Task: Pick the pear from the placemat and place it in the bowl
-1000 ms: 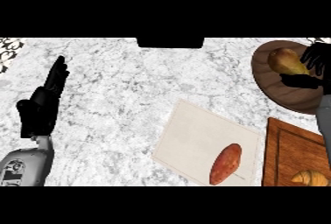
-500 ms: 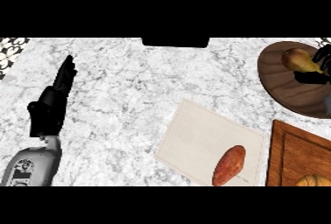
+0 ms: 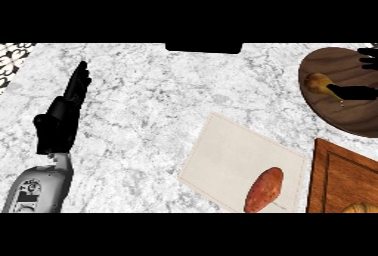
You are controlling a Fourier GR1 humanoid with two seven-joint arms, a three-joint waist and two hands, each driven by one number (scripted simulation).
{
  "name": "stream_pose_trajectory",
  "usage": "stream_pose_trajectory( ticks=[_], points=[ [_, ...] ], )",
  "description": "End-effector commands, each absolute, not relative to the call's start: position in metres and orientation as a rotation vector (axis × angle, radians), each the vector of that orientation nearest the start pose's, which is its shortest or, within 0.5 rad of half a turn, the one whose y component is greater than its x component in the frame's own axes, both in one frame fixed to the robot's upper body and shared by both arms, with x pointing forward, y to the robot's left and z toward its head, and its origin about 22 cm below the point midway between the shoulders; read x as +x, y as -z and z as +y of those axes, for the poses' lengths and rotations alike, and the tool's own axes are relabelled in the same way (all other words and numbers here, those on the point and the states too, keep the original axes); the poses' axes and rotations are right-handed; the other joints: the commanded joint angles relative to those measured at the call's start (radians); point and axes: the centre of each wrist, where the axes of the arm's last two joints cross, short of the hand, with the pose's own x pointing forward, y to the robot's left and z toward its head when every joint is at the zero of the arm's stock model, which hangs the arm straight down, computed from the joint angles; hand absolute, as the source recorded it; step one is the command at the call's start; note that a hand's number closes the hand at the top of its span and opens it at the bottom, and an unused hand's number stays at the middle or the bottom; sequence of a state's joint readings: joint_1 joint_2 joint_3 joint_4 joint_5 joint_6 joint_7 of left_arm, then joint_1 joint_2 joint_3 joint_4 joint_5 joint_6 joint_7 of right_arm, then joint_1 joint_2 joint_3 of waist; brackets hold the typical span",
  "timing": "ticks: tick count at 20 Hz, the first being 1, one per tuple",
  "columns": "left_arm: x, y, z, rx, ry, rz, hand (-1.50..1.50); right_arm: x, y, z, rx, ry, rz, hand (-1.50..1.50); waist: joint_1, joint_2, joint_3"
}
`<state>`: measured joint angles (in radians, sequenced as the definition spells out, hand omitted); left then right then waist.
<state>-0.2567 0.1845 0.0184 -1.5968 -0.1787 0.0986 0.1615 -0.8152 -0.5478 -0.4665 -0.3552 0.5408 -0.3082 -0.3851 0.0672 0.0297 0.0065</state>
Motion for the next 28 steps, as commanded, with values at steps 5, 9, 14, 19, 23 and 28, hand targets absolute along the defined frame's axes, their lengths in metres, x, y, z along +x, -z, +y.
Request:
stream_pose_trajectory(
  ticks=[5, 9, 14, 19, 23, 28],
  points=[
    [0.300, -0.087, 0.255, 0.341, 0.192, -1.693, 0.00, 0.381, -0.074, -0.440, -0.888, -0.072, -1.653, -1.50, -0.004, -0.001, -0.001],
    [0.298, -0.070, 0.254, 0.352, 0.216, -1.671, 0.00, 0.368, -0.082, -0.465, -0.831, -0.020, -1.682, -1.50, -0.025, -0.008, -0.002],
    [0.292, -0.085, 0.245, 0.343, 0.191, -1.662, 0.00, 0.345, -0.080, -0.493, -0.743, 0.046, -1.699, -1.50, -0.027, -0.014, -0.002],
    [0.293, -0.075, 0.269, 0.381, 0.188, -1.659, 0.00, 0.304, -0.072, -0.530, -0.616, 0.083, -1.768, -1.50, -0.042, -0.016, -0.003],
    [0.285, -0.076, 0.250, 0.367, 0.181, -1.670, 0.00, 0.281, -0.061, -0.543, -0.545, 0.019, -1.768, -1.50, -0.046, -0.021, -0.003],
    [0.278, -0.076, 0.267, 0.393, 0.173, -1.662, 0.00, 0.271, -0.050, -0.545, -0.518, -0.016, -1.792, -1.50, -0.042, -0.021, -0.003]
  ],
)
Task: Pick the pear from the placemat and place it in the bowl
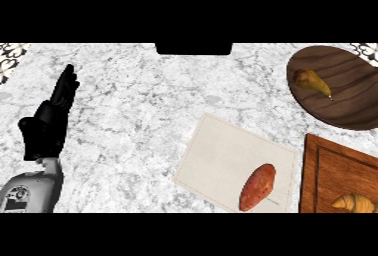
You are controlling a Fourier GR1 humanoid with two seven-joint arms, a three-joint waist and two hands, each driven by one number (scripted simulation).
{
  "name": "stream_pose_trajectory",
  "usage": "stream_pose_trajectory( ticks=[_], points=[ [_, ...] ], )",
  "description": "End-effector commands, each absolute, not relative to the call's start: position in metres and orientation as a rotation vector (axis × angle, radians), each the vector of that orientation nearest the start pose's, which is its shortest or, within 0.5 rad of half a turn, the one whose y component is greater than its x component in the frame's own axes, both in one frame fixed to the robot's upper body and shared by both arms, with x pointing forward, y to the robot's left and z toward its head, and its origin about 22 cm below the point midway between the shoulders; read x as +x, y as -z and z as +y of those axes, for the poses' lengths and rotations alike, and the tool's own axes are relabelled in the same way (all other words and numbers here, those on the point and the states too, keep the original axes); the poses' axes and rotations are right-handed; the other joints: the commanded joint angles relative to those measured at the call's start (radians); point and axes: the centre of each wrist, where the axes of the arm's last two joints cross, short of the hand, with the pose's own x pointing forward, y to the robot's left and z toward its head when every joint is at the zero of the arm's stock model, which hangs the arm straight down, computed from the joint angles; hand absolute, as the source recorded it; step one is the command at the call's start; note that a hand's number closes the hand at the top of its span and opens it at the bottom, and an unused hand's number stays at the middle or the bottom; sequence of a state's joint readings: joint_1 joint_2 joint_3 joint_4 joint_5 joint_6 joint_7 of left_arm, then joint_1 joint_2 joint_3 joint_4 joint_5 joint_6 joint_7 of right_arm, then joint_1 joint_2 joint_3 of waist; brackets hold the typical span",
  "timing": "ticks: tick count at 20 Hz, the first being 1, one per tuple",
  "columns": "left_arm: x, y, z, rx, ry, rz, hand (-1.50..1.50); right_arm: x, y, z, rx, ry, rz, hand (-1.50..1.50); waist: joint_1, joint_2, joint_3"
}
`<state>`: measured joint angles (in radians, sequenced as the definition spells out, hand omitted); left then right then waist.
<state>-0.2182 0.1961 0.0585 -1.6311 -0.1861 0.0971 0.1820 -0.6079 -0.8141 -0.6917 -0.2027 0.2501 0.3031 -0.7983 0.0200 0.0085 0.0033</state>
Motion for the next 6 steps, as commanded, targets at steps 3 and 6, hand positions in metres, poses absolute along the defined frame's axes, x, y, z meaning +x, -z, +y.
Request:
stream_pose_trajectory(
  ticks=[3, 6],
  points=[
    [0.295, -0.090, 0.255, 0.390, 0.183, -1.664, 0.00, 0.264, -0.042, -0.545, -0.497, -0.022, -1.792, -1.50, -0.009, -0.004, -0.002],
    [0.301, -0.074, 0.274, 0.383, 0.167, -1.657, 0.00, 0.248, -0.038, -0.555, -0.473, -0.034, -1.817, -1.50, -0.009, -0.001, -0.001]
  ],
)
